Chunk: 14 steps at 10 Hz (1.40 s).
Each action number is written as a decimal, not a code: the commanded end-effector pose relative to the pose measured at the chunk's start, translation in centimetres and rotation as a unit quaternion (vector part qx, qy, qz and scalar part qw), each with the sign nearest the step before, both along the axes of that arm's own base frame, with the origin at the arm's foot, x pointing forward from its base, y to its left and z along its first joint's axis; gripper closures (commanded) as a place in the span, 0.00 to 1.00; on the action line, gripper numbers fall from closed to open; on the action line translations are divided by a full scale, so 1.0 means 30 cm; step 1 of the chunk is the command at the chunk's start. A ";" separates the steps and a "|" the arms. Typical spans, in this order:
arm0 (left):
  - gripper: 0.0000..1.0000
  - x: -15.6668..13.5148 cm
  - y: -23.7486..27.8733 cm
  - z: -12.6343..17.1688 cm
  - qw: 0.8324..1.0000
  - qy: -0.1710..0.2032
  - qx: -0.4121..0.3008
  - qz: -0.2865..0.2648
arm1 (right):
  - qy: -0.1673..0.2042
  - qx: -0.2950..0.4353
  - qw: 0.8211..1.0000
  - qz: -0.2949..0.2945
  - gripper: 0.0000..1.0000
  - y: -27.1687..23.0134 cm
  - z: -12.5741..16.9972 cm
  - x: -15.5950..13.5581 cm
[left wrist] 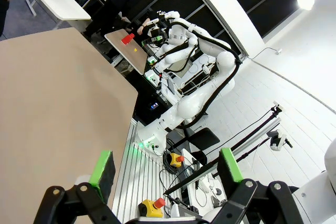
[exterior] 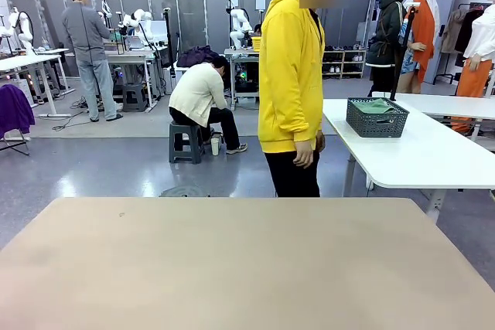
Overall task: Fold the towels and place them in the basket.
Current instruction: Stack the folded Towel with hook on the right side of the table.
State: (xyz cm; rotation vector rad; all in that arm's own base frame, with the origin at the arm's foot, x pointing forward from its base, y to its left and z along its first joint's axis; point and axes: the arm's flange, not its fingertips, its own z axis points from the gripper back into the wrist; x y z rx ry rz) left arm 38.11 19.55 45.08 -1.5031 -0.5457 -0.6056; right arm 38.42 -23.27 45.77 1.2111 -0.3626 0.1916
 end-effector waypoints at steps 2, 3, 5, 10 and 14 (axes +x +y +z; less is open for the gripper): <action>0.00 -0.003 0.004 -0.004 1.000 0.002 0.000 0.001 | -0.004 -0.001 1.000 0.003 0.00 0.003 0.005 -0.008; 0.00 -0.003 0.004 -0.004 1.000 0.002 0.000 0.001 | -0.004 -0.001 1.000 0.003 0.00 0.003 0.005 -0.008; 0.00 -0.003 0.004 -0.004 1.000 0.002 0.000 0.001 | -0.004 -0.001 1.000 0.003 0.00 0.003 0.005 -0.008; 0.00 -0.003 0.004 -0.004 1.000 0.002 0.000 0.001 | -0.004 -0.001 1.000 0.003 0.00 0.003 0.005 -0.008; 0.00 -0.003 0.004 -0.004 1.000 0.002 0.000 0.001 | -0.004 -0.001 1.000 0.003 0.00 0.003 0.005 -0.008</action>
